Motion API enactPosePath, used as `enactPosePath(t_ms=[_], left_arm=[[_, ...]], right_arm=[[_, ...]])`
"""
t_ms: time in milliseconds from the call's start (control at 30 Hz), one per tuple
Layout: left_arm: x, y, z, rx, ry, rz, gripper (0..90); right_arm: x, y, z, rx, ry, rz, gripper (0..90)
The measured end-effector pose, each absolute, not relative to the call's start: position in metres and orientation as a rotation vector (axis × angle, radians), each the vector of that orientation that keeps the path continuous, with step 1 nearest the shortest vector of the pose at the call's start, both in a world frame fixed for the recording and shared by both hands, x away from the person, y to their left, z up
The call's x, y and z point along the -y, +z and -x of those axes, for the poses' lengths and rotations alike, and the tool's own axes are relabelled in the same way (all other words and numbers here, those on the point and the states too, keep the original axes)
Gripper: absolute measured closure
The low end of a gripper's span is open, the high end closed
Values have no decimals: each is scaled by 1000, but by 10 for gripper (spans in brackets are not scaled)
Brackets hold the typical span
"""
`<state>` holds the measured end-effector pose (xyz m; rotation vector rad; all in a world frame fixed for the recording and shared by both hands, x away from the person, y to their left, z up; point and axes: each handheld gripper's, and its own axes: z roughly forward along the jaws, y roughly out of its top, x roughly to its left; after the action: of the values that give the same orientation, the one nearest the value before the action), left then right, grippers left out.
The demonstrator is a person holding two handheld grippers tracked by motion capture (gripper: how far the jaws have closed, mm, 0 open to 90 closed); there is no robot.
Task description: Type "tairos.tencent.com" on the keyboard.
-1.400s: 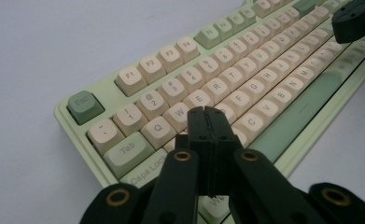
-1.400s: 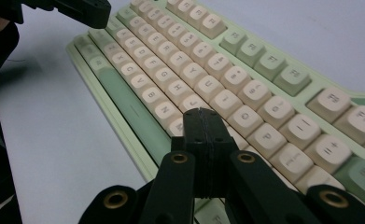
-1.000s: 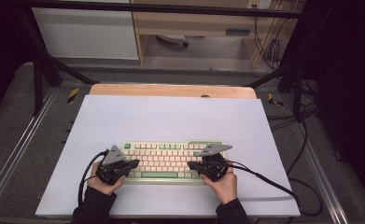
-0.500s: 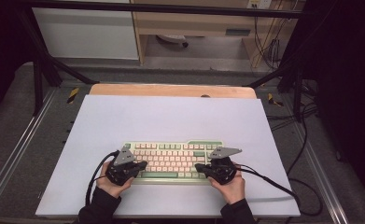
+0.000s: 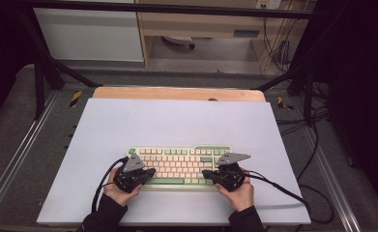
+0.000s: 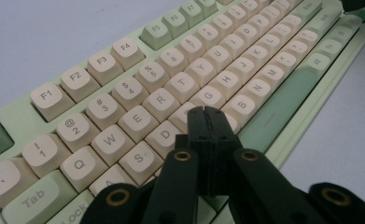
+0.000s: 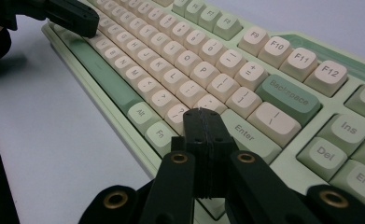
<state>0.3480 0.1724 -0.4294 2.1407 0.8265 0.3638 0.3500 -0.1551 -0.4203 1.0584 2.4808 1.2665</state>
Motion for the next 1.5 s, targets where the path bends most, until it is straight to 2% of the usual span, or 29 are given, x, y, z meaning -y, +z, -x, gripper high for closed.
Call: enactPosePath(t_ms=[533,1500], left_arm=[[-171,-433,-348,-818,368,-2150,898],[-189,-418,-352,-858,403,-2092,899]], right_arm=[[159,-420,-350,-2480,1258,-1067,900],[159,-420,-350,-2479,1260,-1070,900]])
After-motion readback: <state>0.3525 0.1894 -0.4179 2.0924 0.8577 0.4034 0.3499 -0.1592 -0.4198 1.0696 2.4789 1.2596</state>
